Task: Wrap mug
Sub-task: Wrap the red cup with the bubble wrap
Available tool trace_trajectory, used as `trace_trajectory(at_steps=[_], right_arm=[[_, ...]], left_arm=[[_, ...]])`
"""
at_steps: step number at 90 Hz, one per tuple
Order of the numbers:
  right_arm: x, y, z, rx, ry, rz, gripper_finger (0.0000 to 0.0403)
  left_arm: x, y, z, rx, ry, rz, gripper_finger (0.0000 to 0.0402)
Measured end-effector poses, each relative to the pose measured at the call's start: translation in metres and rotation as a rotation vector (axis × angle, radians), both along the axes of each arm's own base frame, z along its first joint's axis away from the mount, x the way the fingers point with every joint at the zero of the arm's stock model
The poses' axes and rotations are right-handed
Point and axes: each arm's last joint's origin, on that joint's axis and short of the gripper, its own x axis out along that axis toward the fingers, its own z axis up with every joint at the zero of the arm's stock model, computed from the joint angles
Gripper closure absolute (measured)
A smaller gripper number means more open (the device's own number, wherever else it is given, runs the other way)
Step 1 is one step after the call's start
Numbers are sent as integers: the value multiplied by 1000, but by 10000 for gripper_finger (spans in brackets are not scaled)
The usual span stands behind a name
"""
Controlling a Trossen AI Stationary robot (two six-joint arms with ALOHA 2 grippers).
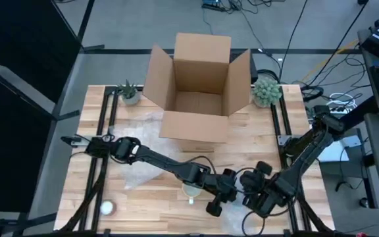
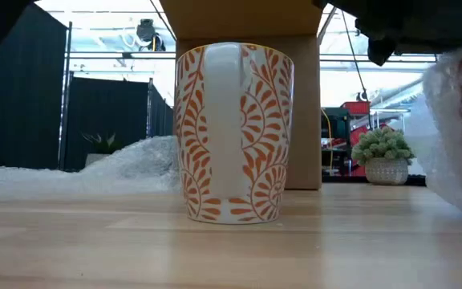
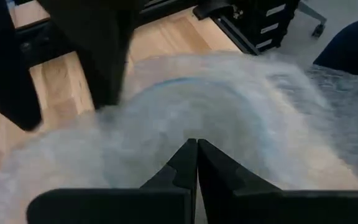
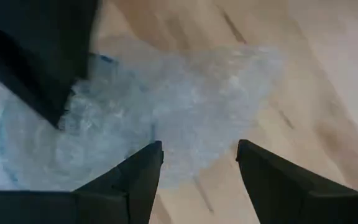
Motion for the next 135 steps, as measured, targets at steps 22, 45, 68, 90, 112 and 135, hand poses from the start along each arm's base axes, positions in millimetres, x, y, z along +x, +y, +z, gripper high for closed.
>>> trace_trajectory(at_steps=[22, 45, 68, 90, 112, 135], right_arm=[[5, -5, 0, 36, 46, 16, 204], [8, 0, 10, 122, -2, 27, 204], [14, -1, -13, 113, -50, -8, 204], [17, -5, -43, 95, 2, -52, 204], [19, -9, -45, 69, 11, -60, 204], [19, -10, -45, 62, 10, -62, 204]], left_arm=[[0, 0, 0, 0, 0, 0, 402], [0, 1, 0, 0, -2, 2, 402], [0, 1, 0, 2, 2, 7, 402], [0, 2, 1, 16, -5, 23, 402], [-10, 3, 25, 76, 36, 59, 402], [-23, -9, 34, 109, 68, 57, 402]])
